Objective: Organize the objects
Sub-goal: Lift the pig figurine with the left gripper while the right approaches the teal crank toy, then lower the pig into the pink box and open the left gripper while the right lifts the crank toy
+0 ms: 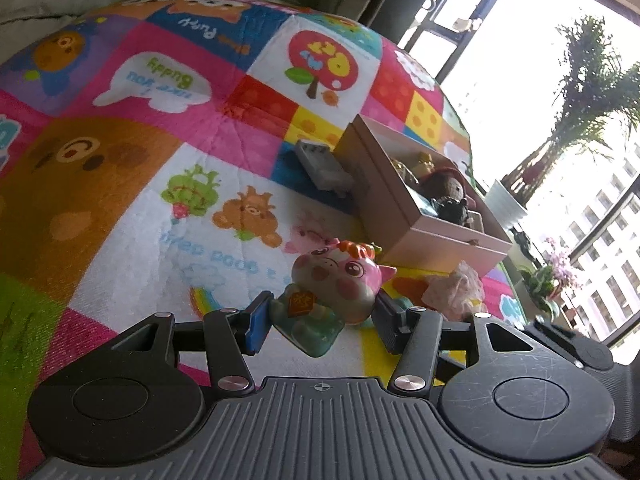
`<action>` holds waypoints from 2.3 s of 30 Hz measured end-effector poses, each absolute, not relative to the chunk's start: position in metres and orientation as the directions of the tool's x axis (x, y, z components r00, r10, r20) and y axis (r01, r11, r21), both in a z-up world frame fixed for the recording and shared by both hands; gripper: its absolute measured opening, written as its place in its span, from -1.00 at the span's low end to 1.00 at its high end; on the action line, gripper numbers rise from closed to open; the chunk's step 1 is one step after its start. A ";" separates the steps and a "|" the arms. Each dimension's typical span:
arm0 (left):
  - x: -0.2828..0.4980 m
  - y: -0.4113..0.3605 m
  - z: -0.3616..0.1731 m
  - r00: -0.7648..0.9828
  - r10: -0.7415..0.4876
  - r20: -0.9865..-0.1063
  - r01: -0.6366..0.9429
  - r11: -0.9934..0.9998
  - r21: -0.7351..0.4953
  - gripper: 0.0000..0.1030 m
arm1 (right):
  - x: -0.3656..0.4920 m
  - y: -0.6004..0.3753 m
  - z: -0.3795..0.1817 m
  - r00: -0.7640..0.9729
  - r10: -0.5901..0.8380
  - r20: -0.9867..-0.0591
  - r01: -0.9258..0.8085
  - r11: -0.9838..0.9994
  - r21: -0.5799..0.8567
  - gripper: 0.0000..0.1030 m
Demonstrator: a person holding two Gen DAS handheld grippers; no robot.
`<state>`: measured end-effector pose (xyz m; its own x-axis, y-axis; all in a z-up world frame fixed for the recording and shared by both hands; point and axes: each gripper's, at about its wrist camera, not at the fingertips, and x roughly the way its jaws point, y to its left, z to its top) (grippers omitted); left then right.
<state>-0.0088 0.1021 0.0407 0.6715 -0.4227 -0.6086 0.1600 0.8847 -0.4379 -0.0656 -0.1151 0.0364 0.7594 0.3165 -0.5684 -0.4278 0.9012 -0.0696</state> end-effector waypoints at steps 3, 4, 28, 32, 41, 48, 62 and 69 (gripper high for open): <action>-0.009 0.104 0.041 0.674 -0.421 -0.607 0.153 0.884 -0.442 0.13 | -0.047 -0.100 0.033 0.766 0.307 -0.565 -0.433 0.896 -0.100 0.07; -0.009 0.105 0.041 0.674 -0.420 -0.607 0.153 0.884 -0.442 0.13 | -0.040 -0.098 0.032 0.757 0.309 -0.575 -0.436 0.895 -0.093 -0.02; -0.008 0.099 0.034 0.652 -0.440 -0.617 0.162 0.876 -0.455 0.13 | -0.077 -0.193 0.032 0.807 0.086 -0.584 -0.306 0.907 -0.290 0.53; -0.007 0.097 0.034 0.655 -0.433 -0.619 0.156 0.879 -0.450 0.13 | -0.067 -0.214 0.043 0.756 0.173 -0.631 -0.162 0.984 0.076 0.84; -0.019 0.076 0.041 0.684 -0.356 -0.636 0.203 0.931 -0.303 0.13 | -0.051 -0.161 0.007 0.755 0.070 -0.652 -0.103 0.995 -0.012 0.44; -0.020 0.059 0.046 0.665 -0.400 -0.631 0.269 0.916 -0.298 0.13 | -0.060 -0.169 0.029 0.777 0.148 -0.612 -0.181 0.984 0.008 0.35; 0.110 -0.043 0.105 0.696 -0.482 -0.532 0.413 0.875 -0.251 0.21 | -0.062 -0.219 0.083 0.890 0.140 -0.435 -0.115 0.990 0.082 0.34; 0.140 -0.062 0.070 0.703 -0.413 -0.579 0.394 0.904 -0.167 0.20 | -0.058 -0.232 0.072 0.886 0.104 -0.452 -0.082 0.994 0.069 0.34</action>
<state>0.1399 -0.0623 0.0703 0.7026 -0.4134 -0.5791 0.3940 0.9038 -0.1670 -0.0581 -0.2320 0.0719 0.8858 0.1043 -0.4522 -0.0818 0.9943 0.0691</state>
